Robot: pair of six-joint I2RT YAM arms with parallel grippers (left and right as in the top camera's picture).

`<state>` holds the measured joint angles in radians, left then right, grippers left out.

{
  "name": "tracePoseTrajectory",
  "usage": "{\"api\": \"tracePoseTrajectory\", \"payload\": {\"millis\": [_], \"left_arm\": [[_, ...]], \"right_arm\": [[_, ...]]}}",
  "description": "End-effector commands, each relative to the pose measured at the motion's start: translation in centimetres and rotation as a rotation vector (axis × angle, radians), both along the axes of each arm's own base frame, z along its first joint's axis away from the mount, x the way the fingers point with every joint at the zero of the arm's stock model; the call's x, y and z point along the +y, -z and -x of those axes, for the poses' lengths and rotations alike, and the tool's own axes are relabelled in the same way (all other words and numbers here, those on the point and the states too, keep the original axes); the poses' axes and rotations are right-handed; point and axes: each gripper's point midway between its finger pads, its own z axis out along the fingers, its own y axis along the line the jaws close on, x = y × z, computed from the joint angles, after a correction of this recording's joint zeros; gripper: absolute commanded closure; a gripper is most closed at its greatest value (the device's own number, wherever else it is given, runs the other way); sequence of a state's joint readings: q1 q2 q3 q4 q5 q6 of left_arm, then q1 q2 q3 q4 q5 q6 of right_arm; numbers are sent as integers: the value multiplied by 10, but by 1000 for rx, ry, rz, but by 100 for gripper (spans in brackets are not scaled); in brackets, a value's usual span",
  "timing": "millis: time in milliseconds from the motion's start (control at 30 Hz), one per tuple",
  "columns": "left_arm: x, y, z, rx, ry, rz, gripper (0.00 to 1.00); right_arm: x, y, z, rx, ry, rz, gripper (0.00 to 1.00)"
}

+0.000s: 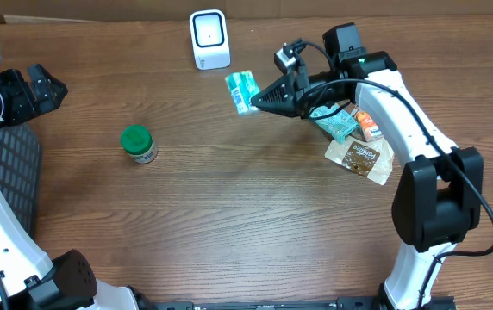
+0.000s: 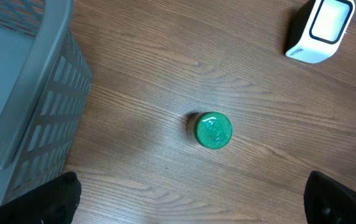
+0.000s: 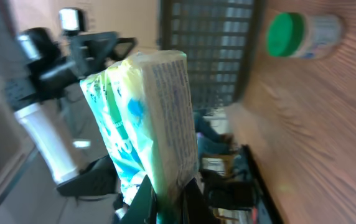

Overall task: Scan the item barcode
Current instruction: 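Lift the teal pack and carry it up toward the scanner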

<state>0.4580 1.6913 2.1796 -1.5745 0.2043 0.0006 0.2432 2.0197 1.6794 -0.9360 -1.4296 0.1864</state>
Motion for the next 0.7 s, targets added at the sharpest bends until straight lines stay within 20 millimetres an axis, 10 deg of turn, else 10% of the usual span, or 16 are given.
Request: {"api": "tracePoseTrajectory", "payload": {"millis": [0, 167, 333, 667], "left_arm": [[1, 2, -3, 5, 13, -10, 0], [1, 2, -3, 5, 13, -10, 0], [1, 2, -3, 5, 13, -10, 0], [1, 2, -3, 5, 13, -10, 1]], "right_arm": [[13, 41, -1, -112, 37, 287, 96], [0, 104, -6, -190, 110, 741, 96], [-13, 118, -7, -243, 127, 909, 96], [-47, 30, -71, -529, 374, 1124, 96]]}}
